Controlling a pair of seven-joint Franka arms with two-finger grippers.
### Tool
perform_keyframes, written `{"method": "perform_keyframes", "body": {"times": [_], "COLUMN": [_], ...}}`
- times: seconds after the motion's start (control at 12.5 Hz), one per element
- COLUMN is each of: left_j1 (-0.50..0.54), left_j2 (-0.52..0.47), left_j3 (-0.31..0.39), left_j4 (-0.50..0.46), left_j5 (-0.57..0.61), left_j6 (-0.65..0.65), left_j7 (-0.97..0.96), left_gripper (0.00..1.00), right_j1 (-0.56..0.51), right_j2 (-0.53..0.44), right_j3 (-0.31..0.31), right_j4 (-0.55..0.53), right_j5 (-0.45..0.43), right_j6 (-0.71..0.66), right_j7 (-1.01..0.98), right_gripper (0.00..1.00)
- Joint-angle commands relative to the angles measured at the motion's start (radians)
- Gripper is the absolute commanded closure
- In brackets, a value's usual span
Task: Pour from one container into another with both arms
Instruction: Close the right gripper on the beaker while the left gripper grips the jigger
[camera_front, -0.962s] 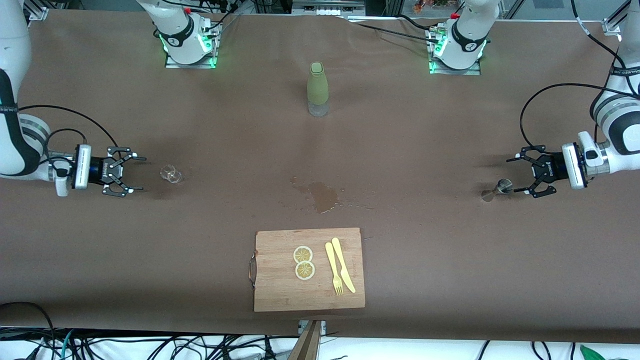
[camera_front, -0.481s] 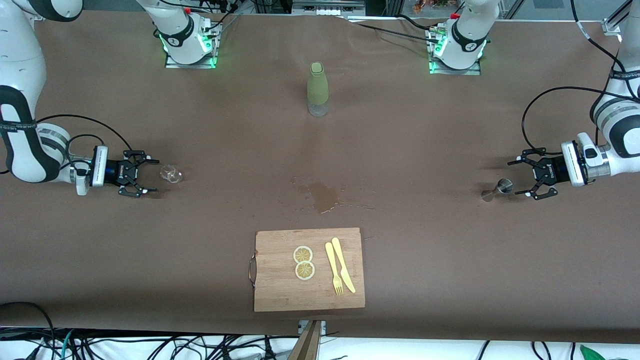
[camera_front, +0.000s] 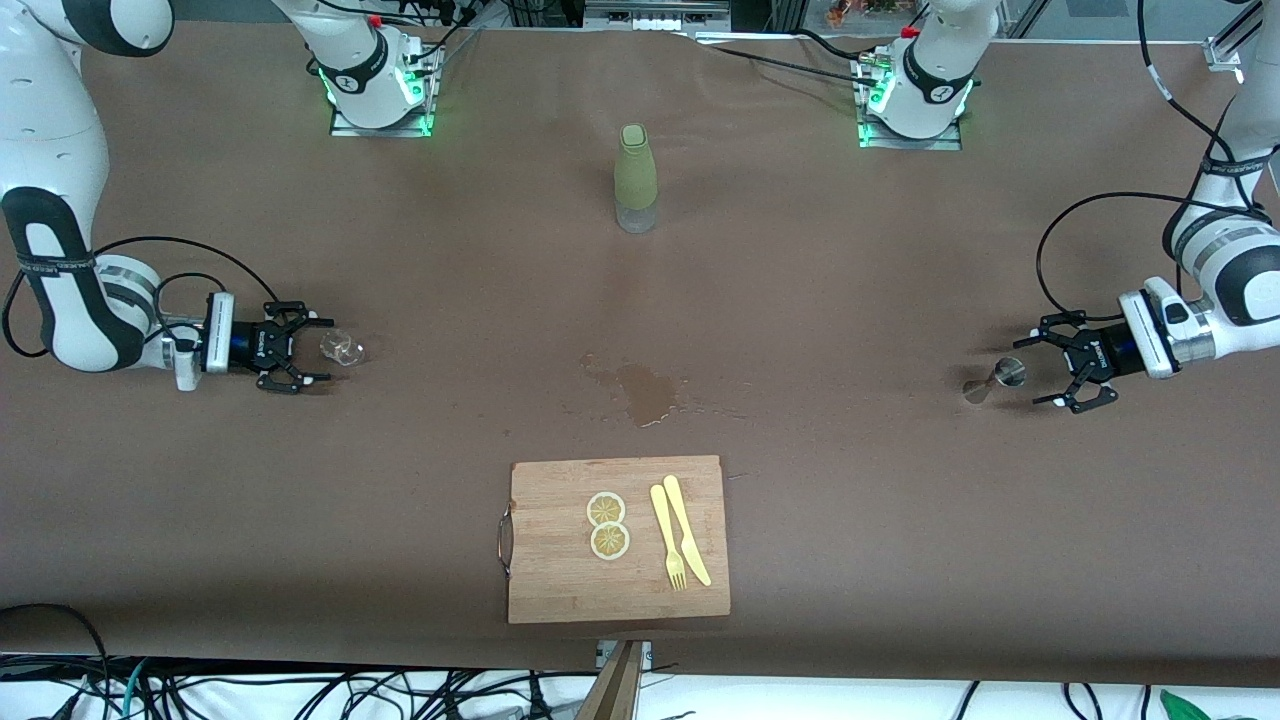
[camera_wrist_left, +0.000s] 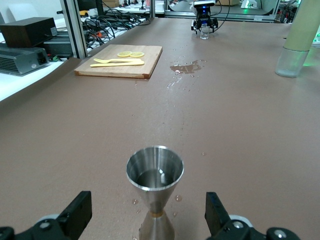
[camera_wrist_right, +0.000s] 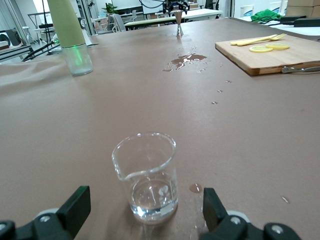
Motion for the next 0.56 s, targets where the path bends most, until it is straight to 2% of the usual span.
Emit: {"method": "perform_keyframes", "body": {"times": [0.0,0.4,0.48], "left_j1": [-0.004,-0.006,-0.006], "left_j2": [0.052,0.105,0.115], "left_j3": [0.027,0.041,0.041], "left_j4": [0.037,0.048,0.048], "left_j5": [-0.061,-0.11,-0.111], "left_j6": [-0.047,-0.075,-0.082], "left_j7": [0.102,0.173,0.173], "left_gripper": [0.0,0.0,0.0], "right_j1": [0.005,0.04,0.04], "right_j2": [0.014,0.019,0.019], "right_j3": [0.004,0.004,0.004], "right_j4": [0.013,0.015,0.015], "right_j5": [0.019,0.047,0.047], "right_j6": [-0.001,0.005,0.005], "right_j7": [-0.013,-0.014,-0.013], "right_gripper": [0.0,0.02,0.08]}}
